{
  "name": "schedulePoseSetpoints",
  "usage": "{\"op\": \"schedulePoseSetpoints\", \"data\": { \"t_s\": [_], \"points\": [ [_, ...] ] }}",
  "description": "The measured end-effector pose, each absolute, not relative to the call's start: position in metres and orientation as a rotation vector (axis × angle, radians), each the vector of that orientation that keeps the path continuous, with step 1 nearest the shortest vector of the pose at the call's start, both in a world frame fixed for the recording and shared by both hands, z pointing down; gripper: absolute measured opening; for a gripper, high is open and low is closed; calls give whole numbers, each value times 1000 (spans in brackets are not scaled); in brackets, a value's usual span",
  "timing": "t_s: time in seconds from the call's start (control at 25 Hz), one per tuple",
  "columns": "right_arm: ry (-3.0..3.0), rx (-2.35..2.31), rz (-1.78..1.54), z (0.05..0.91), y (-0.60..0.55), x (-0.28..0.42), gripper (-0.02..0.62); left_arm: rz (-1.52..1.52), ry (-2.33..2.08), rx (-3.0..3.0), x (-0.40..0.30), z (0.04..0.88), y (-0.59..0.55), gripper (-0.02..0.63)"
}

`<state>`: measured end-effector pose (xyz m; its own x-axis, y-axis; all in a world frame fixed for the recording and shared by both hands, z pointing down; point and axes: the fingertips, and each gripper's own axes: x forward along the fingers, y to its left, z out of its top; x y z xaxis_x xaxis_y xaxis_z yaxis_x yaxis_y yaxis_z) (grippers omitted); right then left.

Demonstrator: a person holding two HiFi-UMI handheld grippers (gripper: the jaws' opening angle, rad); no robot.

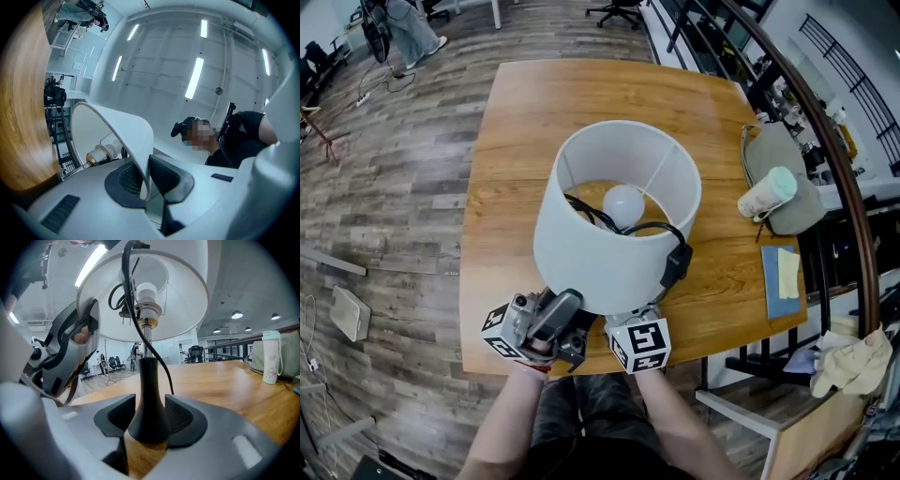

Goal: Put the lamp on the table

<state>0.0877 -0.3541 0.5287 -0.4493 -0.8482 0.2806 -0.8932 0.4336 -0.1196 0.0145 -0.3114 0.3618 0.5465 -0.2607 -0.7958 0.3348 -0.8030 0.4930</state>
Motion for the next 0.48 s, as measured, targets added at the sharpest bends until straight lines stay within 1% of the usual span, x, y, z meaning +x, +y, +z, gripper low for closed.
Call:
{"op": "schedulePoseSetpoints", "data": {
  "t_s": [0.48],
  "points": [
    [-2494, 1528, 386, 524, -341, 80, 199, -1259, -32, 2183, 14, 366, -306, 50]
  ]
}}
